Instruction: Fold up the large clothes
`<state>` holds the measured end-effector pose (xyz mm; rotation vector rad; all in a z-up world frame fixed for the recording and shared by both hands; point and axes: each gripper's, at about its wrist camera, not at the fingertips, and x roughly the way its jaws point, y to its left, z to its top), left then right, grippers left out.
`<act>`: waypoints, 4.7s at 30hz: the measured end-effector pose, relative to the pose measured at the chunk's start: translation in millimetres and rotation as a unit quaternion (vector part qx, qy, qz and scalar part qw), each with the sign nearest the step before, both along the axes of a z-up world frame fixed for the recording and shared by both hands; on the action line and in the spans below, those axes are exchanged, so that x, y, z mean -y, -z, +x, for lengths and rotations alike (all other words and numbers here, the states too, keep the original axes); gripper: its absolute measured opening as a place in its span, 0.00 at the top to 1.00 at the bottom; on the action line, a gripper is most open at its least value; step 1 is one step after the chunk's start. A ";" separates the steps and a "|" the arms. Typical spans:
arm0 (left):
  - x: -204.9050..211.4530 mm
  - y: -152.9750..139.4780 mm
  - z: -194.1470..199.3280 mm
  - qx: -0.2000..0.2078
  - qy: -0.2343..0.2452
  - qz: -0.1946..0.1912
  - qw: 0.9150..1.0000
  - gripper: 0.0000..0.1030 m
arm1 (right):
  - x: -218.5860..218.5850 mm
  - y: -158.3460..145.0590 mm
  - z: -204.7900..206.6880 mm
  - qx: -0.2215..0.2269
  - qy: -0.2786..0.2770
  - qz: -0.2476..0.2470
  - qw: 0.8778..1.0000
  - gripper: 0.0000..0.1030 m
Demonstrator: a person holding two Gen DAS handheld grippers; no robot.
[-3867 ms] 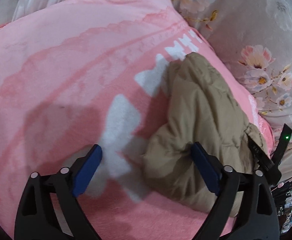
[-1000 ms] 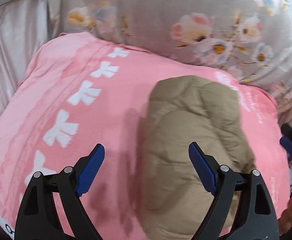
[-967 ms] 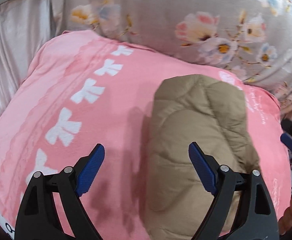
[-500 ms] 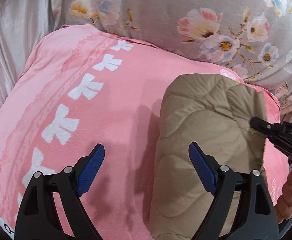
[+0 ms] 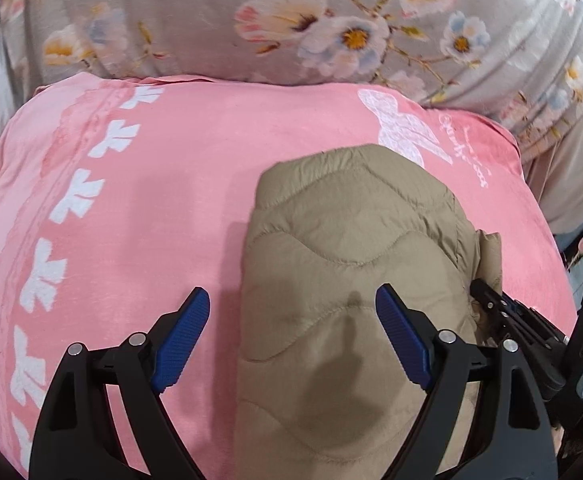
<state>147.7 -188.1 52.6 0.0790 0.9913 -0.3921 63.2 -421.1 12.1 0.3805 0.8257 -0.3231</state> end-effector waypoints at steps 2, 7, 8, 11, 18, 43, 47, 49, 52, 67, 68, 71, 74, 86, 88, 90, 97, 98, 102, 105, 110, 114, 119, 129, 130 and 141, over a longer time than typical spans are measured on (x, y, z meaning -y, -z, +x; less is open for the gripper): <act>10.2 9.0 0.4 -0.004 0.005 0.010 1.000 0.20 | 1.6 10.2 1.9 0.000 0.001 0.003 1.000 0.89; 21.6 32.2 3.8 -0.014 0.004 0.021 1.000 0.18 | 4.9 25.9 2.7 0.009 0.004 0.012 1.000 0.88; 22.7 34.4 4.1 -0.015 0.004 0.020 1.000 0.18 | 5.0 28.9 2.2 0.010 0.005 0.015 1.000 0.88; 26.8 42.0 6.2 -0.015 0.005 0.022 1.000 0.17 | 6.8 37.2 3.8 0.012 0.007 0.021 1.000 0.87; 36.8 58.5 9.7 -0.008 0.008 0.034 0.999 0.10 | 11.5 48.7 7.6 0.014 0.008 0.033 0.999 0.85; 53.4 88.3 9.6 0.033 0.014 0.052 0.998 0.04 | 23.8 67.6 7.7 0.037 0.016 0.068 0.997 0.84; 55.1 90.5 7.6 0.045 0.013 0.055 0.997 0.04 | 25.0 68.1 7.8 0.038 0.018 0.066 0.997 0.84; 55.6 91.4 6.5 0.050 0.012 0.057 0.997 0.04 | 25.6 68.9 8.0 0.039 0.018 0.066 0.997 0.84; 56.5 93.5 5.3 0.061 0.010 0.058 0.996 0.04 | 26.4 68.7 7.9 0.040 0.017 0.068 0.997 0.84; 24.6 80.6 -4.5 0.022 0.016 0.025 0.999 0.04 | 29.0 38.7 -40.1 0.032 0.023 0.120 0.992 0.61; 18.2 77.3 -9.2 0.010 0.017 0.016 1.000 0.04 | 26.1 37.1 -49.8 0.028 0.018 0.123 0.992 0.58; 4.7 68.5 -27.7 -0.006 0.026 0.018 0.999 0.04 | 17.3 38.0 -81.2 0.022 0.000 0.148 0.989 0.57; 2.0 65.6 -48.5 0.000 0.043 0.041 0.998 0.04 | 10.1 45.5 -100.1 0.001 -0.003 0.165 0.986 0.57; -1.9 85.3 -64.6 -0.016 0.056 0.063 0.996 0.04 | -18.8 65.4 -96.3 -0.039 -0.003 0.095 0.995 0.62; -1.6 88.0 -64.0 -0.015 0.056 0.065 0.996 0.04 | -20.0 67.8 -91.8 -0.039 -0.002 0.091 0.995 0.62; -0.2 91.2 -64.2 -0.015 0.056 0.067 0.996 0.04 | -20.8 69.4 -91.8 -0.037 -0.001 0.093 0.995 0.62; 4.9 97.1 -66.4 -0.006 0.054 0.076 0.996 0.04 | -21.4 73.8 -93.8 -0.030 -0.001 0.097 0.995 0.62; 5.6 97.7 -66.9 -0.004 0.054 0.078 0.996 0.04 | -20.9 74.5 -95.8 -0.030 -0.001 0.097 0.995 0.62; 7.3 99.4 -66.3 0.001 0.054 0.082 0.995 0.04 | -20.5 77.4 -102.3 -0.026 0.000 0.097 0.995 0.62; 9.3 100.6 -67.2 0.005 0.054 0.085 0.995 0.04 | -22.5 78.5 -103.6 -0.029 0.002 0.101 0.994 0.62; 10.8 102.1 -69.2 0.012 0.052 0.090 0.995 0.04 | -23.7 78.8 -104.3 -0.027 0.003 0.097 0.995 0.62; 12.1 101.9 -72.0 0.024 0.050 0.097 0.994 0.04 | -24.5 80.0 -106.9 -0.022 0.004 0.099 0.995 0.61; 3.9 93.9 -68.6 0.004 0.047 0.078 0.996 0.04 | -12.3 65.8 -114.9 -0.030 0.007 0.125 0.992 0.59; -65.1 78.9 12.0 -0.119 -0.021 -0.081 0.989 0.04 | 87.6 82.4 -117.0 -0.002 0.065 0.272 0.960 0.47; -63.3 81.0 18.1 -0.130 -0.014 -0.088 0.987 0.04 | 89.6 90.6 -111.9 -0.003 0.054 0.298 0.953 0.47; -37.5 112.4 37.3 -0.217 0.037 -0.170 0.961 0.04 | 77.9 125.3 -66.5 0.000 -0.018 0.417 0.909 0.42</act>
